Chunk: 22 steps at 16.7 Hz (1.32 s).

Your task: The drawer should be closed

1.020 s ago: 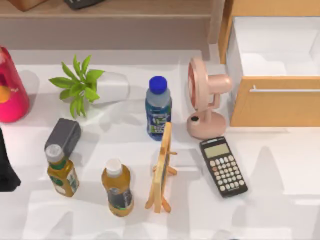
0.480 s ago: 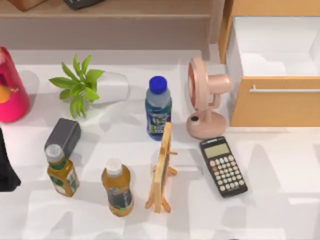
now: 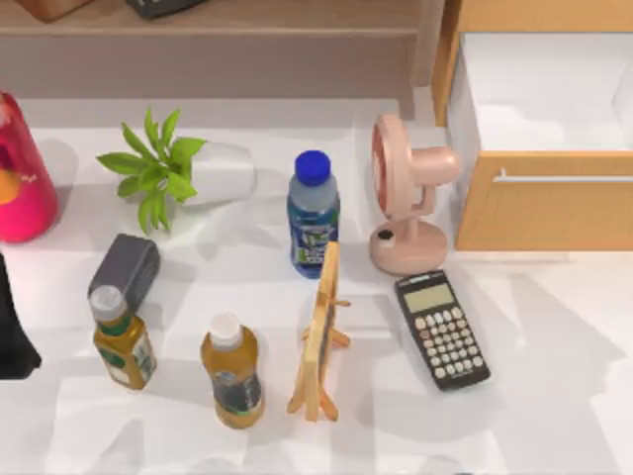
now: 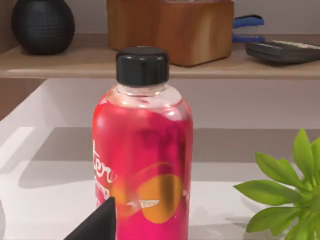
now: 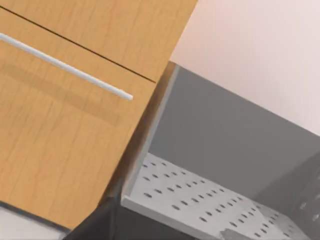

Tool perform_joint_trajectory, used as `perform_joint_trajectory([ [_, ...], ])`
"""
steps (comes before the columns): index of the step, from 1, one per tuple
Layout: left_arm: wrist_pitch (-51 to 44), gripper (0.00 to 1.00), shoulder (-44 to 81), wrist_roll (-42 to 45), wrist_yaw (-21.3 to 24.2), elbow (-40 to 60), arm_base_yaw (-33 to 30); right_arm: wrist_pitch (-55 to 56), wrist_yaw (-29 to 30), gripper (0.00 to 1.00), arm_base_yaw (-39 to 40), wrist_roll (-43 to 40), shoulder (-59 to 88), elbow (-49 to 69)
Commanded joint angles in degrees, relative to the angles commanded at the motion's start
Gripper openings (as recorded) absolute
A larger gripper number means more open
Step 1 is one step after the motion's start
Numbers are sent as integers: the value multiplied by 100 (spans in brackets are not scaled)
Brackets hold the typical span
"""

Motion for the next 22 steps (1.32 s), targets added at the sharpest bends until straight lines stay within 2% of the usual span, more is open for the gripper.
perform_joint_trajectory([
  [7,0,100,0,0,0,0,0,1784,1644,100,1654,-2450,1238,-863],
  [13,0,100,0,0,0,0,0,2809,2901,100,2804,-4644,2350,-1216],
  [18,0,100,0,0,0,0,0,3198,3627,100,3459,-5964,3034,-1193],
  [22,0,100,0,0,0,0,0,3265,3942,100,3771,-6547,3431,-1046],
])
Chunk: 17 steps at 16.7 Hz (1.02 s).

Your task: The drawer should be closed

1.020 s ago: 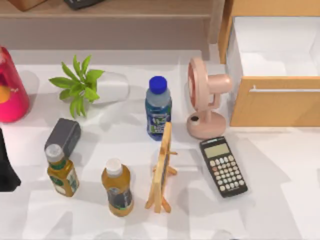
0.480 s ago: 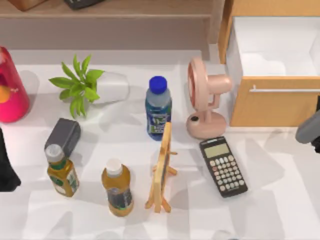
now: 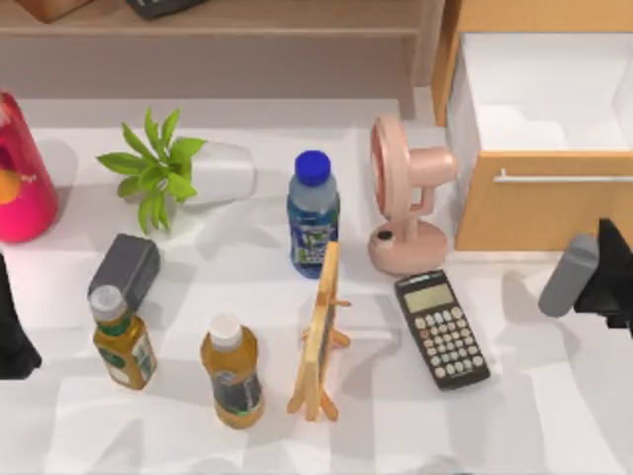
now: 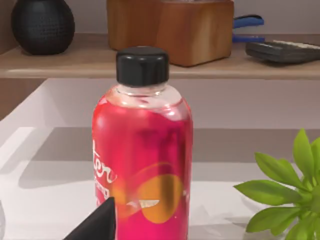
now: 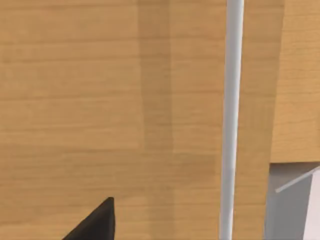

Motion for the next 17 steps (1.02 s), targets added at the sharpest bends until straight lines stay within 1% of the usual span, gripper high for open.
perform_joint_trajectory([
  [3,0,100,0,0,0,0,0,11,98,100,94,-172,150,84],
  [8,0,100,0,0,0,0,0,13,106,100,101,-186,164,92],
  [17,0,100,0,0,0,0,0,-381,-91,100,-97,-188,251,578],
])
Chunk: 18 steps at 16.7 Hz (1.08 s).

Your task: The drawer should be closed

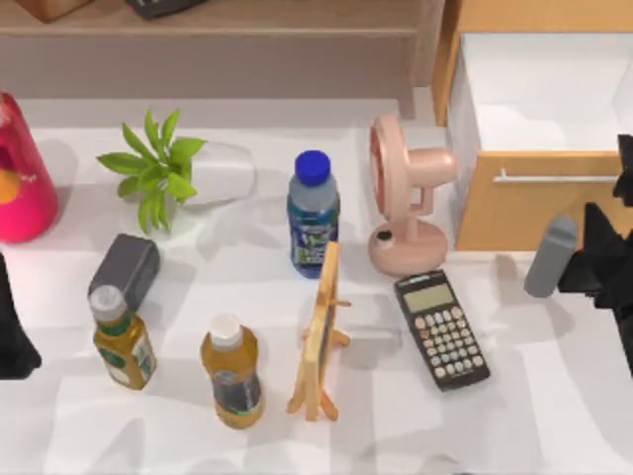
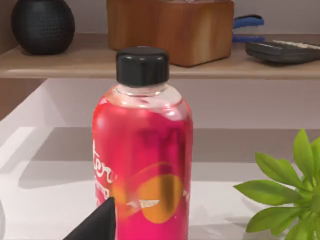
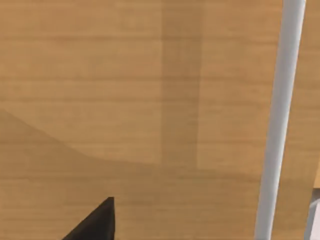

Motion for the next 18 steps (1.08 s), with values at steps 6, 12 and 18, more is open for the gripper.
perform_joint_trajectory([
  [6,0,100,0,0,0,0,0,-48,-21,92,-21,1,7,54],
  [12,0,100,0,0,0,0,0,-48,-21,47,-21,1,7,54],
  [18,0,100,0,0,0,0,0,-48,-21,2,-21,1,7,54],
])
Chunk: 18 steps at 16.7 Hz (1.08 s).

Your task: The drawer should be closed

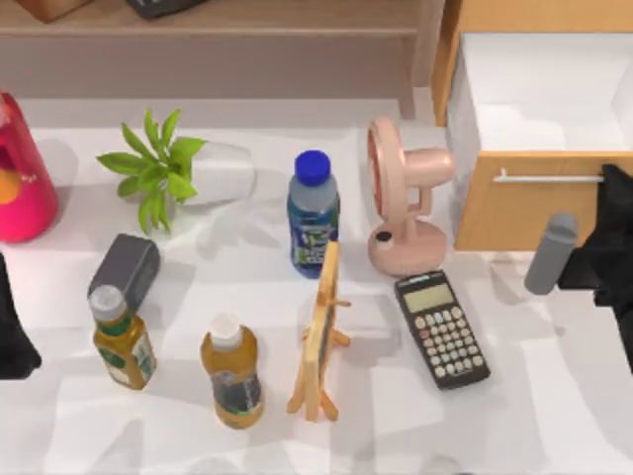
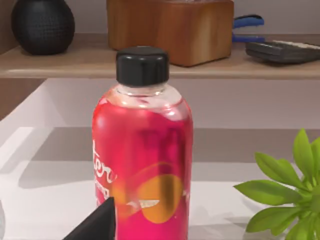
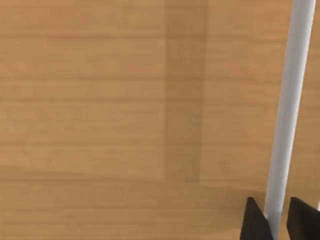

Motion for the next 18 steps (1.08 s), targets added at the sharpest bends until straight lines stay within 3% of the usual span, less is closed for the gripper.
perform_joint_trajectory([
  [10,0,100,0,0,0,0,0,-18,-1,0,6,18,11,7],
  [18,0,100,0,0,0,0,0,-713,-283,0,-281,10,323,1024],
])
